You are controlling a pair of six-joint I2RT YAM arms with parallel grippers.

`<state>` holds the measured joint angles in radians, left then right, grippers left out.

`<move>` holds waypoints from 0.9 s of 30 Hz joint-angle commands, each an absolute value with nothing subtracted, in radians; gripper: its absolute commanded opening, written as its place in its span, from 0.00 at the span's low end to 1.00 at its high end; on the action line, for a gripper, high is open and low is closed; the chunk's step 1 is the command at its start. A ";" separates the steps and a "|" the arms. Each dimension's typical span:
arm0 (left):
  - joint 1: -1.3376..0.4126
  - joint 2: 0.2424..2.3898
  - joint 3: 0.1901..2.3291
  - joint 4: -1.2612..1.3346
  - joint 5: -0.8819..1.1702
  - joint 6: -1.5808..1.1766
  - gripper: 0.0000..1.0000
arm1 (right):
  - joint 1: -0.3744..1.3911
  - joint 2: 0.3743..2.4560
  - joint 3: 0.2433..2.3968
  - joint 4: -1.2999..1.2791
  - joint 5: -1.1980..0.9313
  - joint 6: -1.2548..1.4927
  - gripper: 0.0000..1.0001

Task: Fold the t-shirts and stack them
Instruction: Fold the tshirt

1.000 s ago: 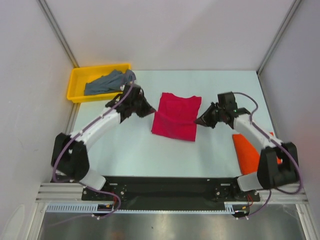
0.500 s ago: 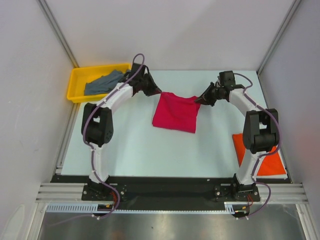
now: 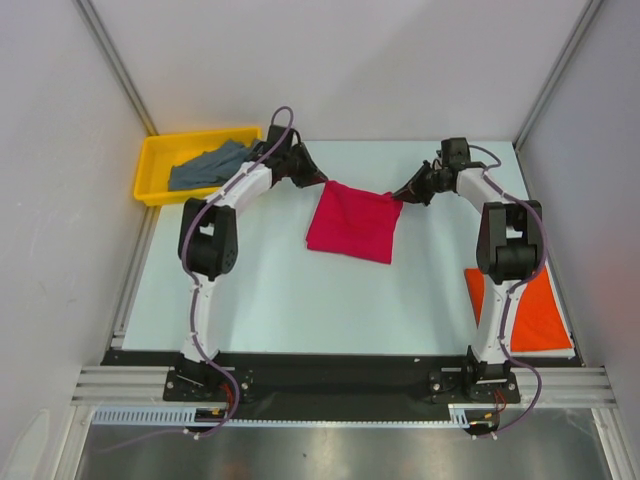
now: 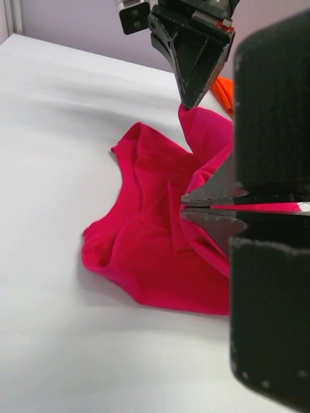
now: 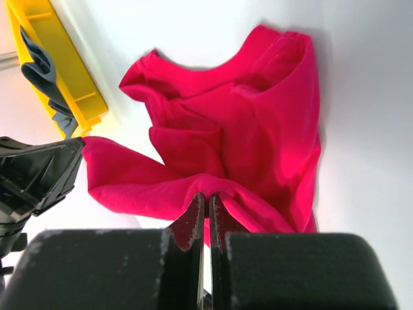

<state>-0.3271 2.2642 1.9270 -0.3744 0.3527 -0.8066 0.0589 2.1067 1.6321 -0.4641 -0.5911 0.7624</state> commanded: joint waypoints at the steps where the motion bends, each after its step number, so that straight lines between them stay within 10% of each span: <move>1: -0.307 2.287 1.979 -0.325 0.382 -0.819 0.00 | 0.045 2.131 1.693 -0.477 -0.621 0.746 0.00; 27: -0.278 2.424 2.089 -0.301 0.396 -0.825 0.02 | 0.008 2.230 1.782 -0.474 -0.601 0.762 0.00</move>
<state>-0.2893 2.4107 2.0190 -0.3386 0.3790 -0.8337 0.0154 2.2208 1.7325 -0.4858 -0.6102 0.7631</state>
